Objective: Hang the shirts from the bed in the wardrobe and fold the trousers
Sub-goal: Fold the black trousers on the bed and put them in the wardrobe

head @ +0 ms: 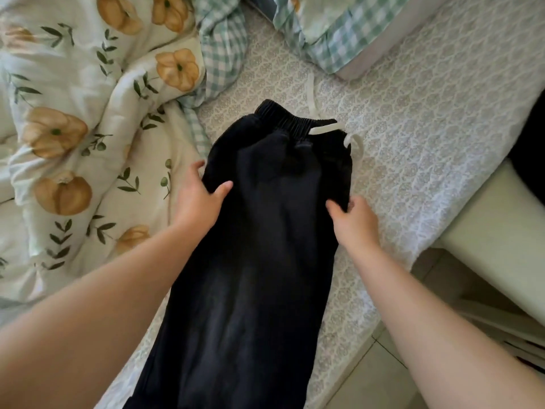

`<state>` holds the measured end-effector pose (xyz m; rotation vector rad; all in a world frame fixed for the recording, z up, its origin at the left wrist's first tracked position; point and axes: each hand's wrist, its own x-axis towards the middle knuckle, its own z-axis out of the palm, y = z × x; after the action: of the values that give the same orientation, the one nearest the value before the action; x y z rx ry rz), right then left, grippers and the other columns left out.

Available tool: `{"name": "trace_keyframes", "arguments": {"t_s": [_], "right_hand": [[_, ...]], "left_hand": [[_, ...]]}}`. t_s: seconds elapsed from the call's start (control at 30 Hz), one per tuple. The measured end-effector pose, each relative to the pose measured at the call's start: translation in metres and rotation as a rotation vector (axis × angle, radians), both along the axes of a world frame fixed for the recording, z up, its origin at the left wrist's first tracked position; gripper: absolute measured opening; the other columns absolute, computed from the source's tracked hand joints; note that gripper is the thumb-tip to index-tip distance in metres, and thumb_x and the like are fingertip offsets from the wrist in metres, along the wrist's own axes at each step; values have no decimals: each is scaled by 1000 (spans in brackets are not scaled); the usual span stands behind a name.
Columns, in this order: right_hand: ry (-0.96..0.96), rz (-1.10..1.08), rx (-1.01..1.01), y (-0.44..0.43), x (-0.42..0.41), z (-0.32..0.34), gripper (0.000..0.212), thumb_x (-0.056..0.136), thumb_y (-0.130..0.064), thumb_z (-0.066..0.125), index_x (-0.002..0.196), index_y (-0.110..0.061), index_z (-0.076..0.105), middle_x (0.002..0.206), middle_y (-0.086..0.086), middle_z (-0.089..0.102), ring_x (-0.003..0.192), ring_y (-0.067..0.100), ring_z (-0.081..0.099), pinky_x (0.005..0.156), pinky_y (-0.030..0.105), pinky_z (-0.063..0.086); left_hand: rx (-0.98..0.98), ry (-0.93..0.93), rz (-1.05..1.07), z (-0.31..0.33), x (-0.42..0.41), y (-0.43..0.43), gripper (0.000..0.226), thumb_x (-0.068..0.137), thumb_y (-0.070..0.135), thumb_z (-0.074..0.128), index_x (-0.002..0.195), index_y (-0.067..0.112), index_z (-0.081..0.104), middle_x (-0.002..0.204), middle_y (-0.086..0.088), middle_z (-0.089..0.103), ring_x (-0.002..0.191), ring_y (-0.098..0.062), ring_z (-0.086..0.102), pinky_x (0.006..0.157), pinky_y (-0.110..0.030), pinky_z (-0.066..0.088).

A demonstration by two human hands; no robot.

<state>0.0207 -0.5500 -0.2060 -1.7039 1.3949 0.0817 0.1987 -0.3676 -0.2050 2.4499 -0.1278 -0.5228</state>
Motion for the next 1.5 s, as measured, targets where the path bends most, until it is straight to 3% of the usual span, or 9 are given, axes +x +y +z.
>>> {"name": "trace_keyframes", "arguments": {"t_s": [0.17, 0.4, 0.6, 0.87, 1.0, 1.13, 1.23, 1.37, 1.5], "right_hand": [[154, 109, 235, 73, -55, 4, 28, 94, -33, 52, 110, -10, 59, 97, 1, 61, 70, 9, 50, 55, 21, 37], [223, -96, 25, 94, -64, 4, 34, 98, -23, 46, 126, -4, 49, 118, 14, 58, 103, 31, 56, 74, 32, 39], [84, -219, -33, 145, -104, 17, 38, 96, -27, 49, 131, -13, 42, 115, 4, 61, 102, 23, 58, 73, 28, 37], [232, -63, 127, 244, -169, 21, 33, 93, -35, 53, 112, -8, 58, 104, 5, 63, 94, 25, 58, 73, 32, 43], [421, 29, 156, 274, -194, 18, 37, 95, -32, 50, 120, -5, 57, 110, 9, 63, 97, 29, 59, 73, 31, 45], [359, -103, 86, 282, -209, 15, 28, 95, -34, 49, 91, -8, 59, 91, 10, 62, 86, 31, 57, 69, 32, 42], [223, -233, 103, 300, -217, 18, 37, 97, -44, 41, 80, -12, 50, 79, 3, 54, 76, 25, 51, 66, 34, 40], [-19, -408, 330, 332, -241, 20, 55, 92, -61, 32, 117, -16, 53, 109, 0, 59, 101, 22, 56, 91, 43, 46], [146, -166, 146, 350, -253, 16, 33, 88, -50, 53, 94, -18, 55, 83, -9, 58, 83, 19, 58, 64, 31, 41]], "left_hand": [[199, 156, -79, -1, -65, 87, 47, 88, 53, 55, 123, 21, 54, 101, 8, 62, 96, -22, 62, 74, -31, 47], [192, 145, 32, -11, -62, 108, 46, 92, 46, 53, 131, 22, 52, 123, -4, 61, 112, -28, 56, 88, -35, 43], [132, -46, -76, 7, -114, 171, 62, 86, 38, 65, 138, 29, 32, 137, 0, 36, 121, -18, 45, 94, -37, 45], [199, 334, -138, 14, -183, 292, 51, 86, 57, 55, 126, 26, 52, 120, 6, 57, 103, -13, 57, 82, -33, 49], [284, 297, -242, 9, -195, 314, 41, 89, 52, 54, 121, 27, 50, 112, 5, 54, 89, -11, 53, 66, -27, 41], [237, 321, -125, 5, -197, 317, 32, 93, 40, 55, 117, 20, 51, 102, 1, 57, 69, -5, 48, 53, -22, 35], [176, 274, -78, 6, -204, 322, 37, 91, 38, 59, 119, 17, 48, 116, -2, 50, 83, -11, 50, 69, -26, 42], [138, 300, -61, 10, -220, 327, 56, 90, 51, 53, 133, 18, 40, 127, 2, 43, 109, -18, 51, 87, -36, 45], [137, 368, -31, 11, -234, 330, 44, 100, 45, 32, 132, 16, 41, 116, -1, 55, 89, -14, 54, 74, -31, 37]]}}
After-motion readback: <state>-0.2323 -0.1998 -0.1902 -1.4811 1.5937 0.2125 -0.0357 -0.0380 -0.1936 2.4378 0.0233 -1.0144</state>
